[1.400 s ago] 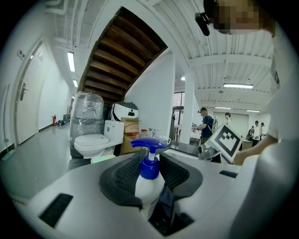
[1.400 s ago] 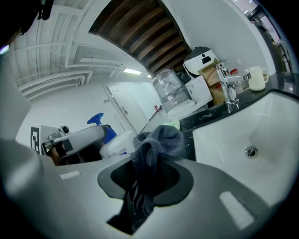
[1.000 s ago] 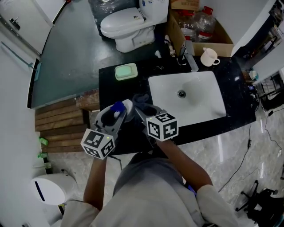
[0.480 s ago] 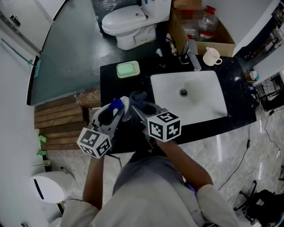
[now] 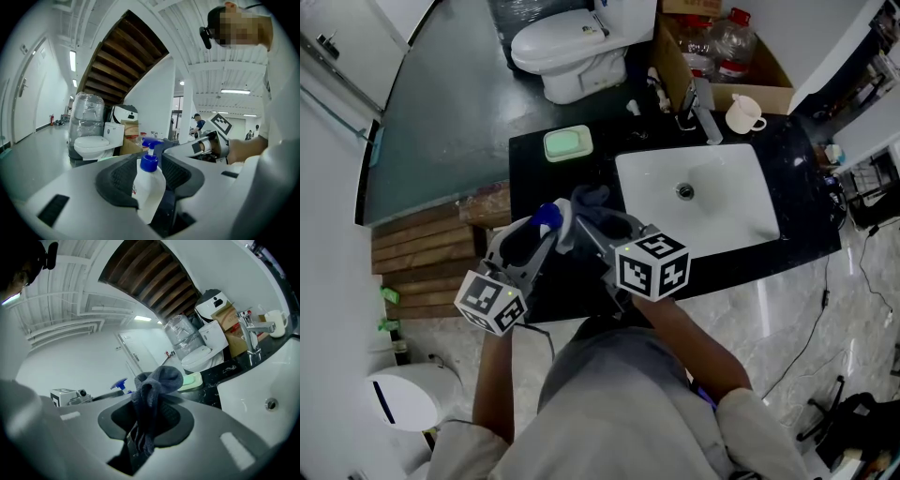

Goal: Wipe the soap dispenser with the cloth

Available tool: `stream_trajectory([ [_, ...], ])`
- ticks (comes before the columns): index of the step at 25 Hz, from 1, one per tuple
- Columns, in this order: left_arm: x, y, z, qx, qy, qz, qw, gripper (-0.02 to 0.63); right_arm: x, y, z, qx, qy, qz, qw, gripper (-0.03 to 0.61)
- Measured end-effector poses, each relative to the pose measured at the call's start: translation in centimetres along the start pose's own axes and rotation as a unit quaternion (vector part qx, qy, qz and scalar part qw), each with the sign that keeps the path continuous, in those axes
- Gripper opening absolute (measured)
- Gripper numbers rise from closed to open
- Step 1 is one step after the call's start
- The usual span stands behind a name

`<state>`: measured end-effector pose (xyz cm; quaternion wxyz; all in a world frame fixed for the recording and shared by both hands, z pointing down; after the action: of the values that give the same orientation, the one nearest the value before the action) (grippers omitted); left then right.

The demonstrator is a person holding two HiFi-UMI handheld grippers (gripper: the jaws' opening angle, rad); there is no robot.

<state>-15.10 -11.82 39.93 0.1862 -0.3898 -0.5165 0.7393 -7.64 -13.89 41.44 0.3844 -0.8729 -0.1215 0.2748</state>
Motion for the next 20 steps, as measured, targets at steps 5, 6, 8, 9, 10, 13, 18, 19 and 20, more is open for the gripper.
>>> stream_trajectory([
  [5,-0.9,0.9,-0.4,-0.059,-0.002,0.012,0.9982,0.151,0.3,0.4,0.4,0.005,0.004,-0.005,1.0,0.072],
  [6,-1.2,1.1,-0.4,-0.066,-0.005,0.012,0.9977,0.152,0.2,0.3,0.4,0.005,0.004,-0.004,1.0,0.072],
  [8,-1.8,1.4,-0.5,-0.083,-0.009,0.014,0.9964,0.152,0.0,0.2,0.3,0.006,0.003,-0.002,1.0,0.072],
  [9,-2.2,1.5,-0.5,-0.094,-0.011,0.016,0.9954,0.152,0.0,0.2,0.2,0.006,0.002,-0.001,1.0,0.072],
  [10,-2.5,1.5,-0.6,-0.104,-0.014,0.017,0.9943,0.152,-0.1,0.1,0.2,0.005,0.002,0.0,1.0,0.072],
  [13,-3.0,1.6,-0.8,-0.121,-0.014,0.016,0.9924,0.123,0.0,0.1,0.1,0.005,0.002,-0.001,1.0,0.072],
  [18,-2.8,2.0,0.2,-0.074,0.006,-0.01,0.9972,0.115,-0.3,-0.2,-0.1,0.003,-0.002,0.002,1.0,0.072],
  [19,-2.7,2.1,0.5,-0.063,0.011,-0.015,0.9978,0.115,-0.5,-0.4,-0.2,0.001,-0.002,0.004,1.0,0.072],
  [20,-2.6,2.1,0.7,-0.054,0.014,-0.02,0.9982,0.115,-0.8,-0.6,-0.2,-0.001,-0.001,0.006,1.0,0.072],
])
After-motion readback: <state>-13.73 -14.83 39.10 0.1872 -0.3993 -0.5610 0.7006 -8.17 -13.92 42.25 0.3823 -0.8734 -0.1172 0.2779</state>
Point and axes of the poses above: the fingertips, and each gripper's own axes: x backward along the fingers, z to its left, y out of its top, the point moved 1 cm from there along x, backward along the fingers, and after that the axes turned 11 degrees about z, right-handed, at the moved point
